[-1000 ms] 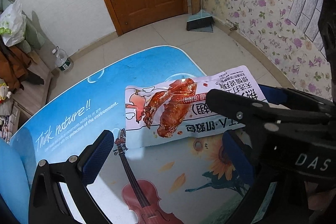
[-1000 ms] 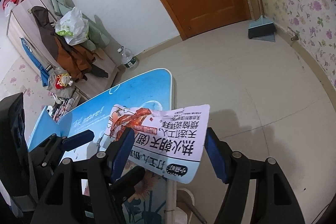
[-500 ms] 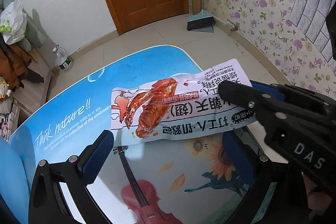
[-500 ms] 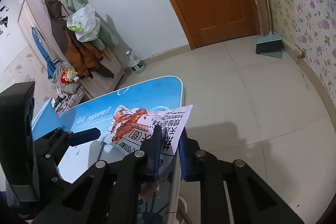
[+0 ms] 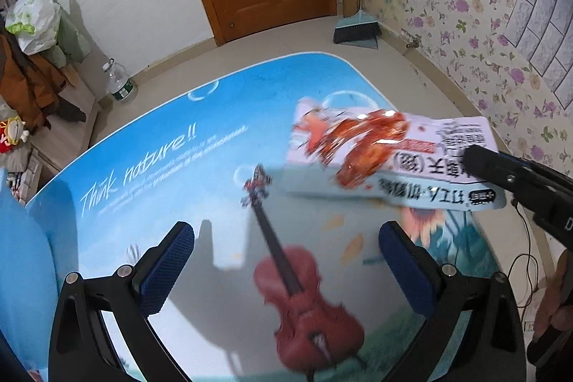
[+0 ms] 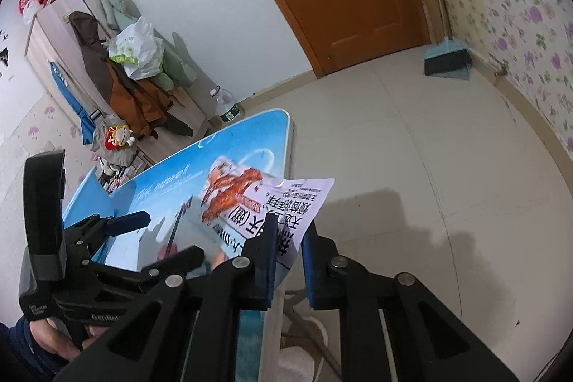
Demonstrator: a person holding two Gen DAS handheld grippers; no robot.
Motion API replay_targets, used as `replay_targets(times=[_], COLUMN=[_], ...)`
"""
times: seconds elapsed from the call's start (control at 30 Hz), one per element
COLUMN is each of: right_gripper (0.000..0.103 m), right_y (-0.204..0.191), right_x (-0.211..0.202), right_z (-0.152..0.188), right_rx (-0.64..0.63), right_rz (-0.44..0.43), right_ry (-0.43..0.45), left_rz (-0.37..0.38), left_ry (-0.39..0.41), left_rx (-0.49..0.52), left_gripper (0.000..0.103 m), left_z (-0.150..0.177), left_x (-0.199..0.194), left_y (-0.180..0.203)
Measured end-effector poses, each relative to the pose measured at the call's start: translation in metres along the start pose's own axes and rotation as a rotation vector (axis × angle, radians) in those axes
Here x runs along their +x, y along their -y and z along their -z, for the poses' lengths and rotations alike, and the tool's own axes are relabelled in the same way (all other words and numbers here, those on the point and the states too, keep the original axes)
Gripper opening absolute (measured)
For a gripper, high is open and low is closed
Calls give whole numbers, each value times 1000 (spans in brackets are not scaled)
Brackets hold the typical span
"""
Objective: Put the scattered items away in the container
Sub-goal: 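Grasp the snack bag edge with the right gripper and lift it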
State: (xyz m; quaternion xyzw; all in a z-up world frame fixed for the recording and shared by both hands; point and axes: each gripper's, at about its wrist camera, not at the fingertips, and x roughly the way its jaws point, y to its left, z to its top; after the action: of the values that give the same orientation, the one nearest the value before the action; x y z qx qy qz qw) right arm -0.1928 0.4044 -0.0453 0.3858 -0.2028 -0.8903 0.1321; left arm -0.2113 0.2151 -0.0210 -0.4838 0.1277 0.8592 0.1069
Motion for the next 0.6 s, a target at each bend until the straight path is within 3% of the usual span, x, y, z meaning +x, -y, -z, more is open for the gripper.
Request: replay_targets(times=[0.17,0.47,0.6], right_gripper=[14,14,14], right_y=[1,-5,-4], right_x=[-21,-41,-48], right_z=[18,34,28], right_rx=[7,19,70], right_rz=[11,17,-48], right_ry=[4,7,11], left_rz=[-11,-17,-20], left_ry=[1,31,46], left_rx=[6,11,82], left_gripper=[103,103,103], left_z=[12,7,10], left_x=[-13,-25,-27], left_y=[-1,0,15])
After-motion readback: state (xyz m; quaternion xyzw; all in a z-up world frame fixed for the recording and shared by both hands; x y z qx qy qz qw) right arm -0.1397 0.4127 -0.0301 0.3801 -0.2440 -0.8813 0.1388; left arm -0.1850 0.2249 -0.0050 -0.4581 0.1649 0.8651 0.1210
